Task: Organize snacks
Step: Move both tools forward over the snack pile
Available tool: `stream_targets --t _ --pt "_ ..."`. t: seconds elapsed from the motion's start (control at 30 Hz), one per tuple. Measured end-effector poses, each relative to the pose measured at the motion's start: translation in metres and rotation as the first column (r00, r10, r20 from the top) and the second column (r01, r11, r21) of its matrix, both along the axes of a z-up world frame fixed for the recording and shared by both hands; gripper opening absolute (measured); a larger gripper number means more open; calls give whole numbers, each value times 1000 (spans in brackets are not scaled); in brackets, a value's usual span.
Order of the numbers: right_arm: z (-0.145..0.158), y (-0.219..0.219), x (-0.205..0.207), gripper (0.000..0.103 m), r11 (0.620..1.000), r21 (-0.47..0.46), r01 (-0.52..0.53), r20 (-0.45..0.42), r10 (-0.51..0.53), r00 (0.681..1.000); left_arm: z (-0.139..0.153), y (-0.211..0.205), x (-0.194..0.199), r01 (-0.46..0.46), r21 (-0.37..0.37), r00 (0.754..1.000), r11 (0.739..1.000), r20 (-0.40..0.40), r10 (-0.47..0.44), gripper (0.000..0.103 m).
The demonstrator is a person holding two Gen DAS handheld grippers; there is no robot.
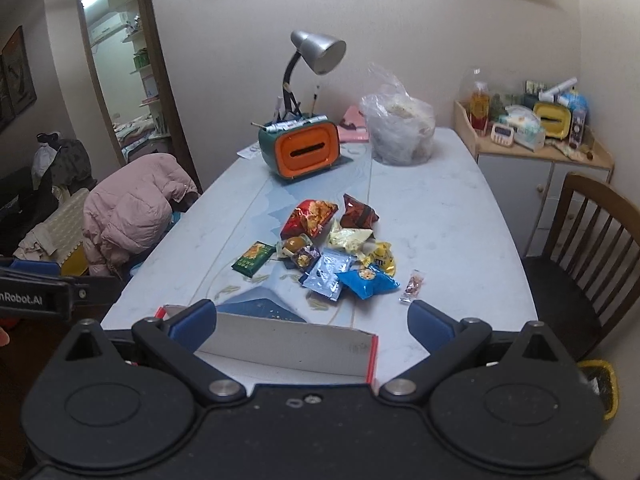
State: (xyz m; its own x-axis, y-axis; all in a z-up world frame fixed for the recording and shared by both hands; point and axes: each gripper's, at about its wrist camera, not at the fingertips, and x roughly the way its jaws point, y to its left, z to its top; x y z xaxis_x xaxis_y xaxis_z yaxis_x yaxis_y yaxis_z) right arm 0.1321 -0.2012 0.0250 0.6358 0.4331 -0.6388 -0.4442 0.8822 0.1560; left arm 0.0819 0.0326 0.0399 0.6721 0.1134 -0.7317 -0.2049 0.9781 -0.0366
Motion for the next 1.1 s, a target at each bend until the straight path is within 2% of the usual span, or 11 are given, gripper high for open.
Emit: stream_targets --t 0.23,0.37,0.6,0.83,0.97,1.1 --pt "9 -19 48 94 999 0 51 -79 -51 996 14 -8 42 66 35 998 997 -18 -65 103" --pt "13 -28 78 93 996 -35 86 -73 -89 993 22 -17 72 106 52 994 993 -22 -105 103" --pt "14 -42 129 90 989 -88 117 -71 -123 990 24 -28 128 160 31 985 987 -65 -158 103" --pt "4 -45 174 88 989 -106 106 -113 -118 987 6 -22 178 136 10 985 991 -107 -134 103" --pt "-10 -37 196 87 993 -104 62 -164 -79 983 -15 -16 204 123 0 981 992 -151 -121 103" --pt "-36 -24 218 85 993 -114 24 -245 -52 968 -42 -6 230 74 -44 978 996 -194 -82 103"
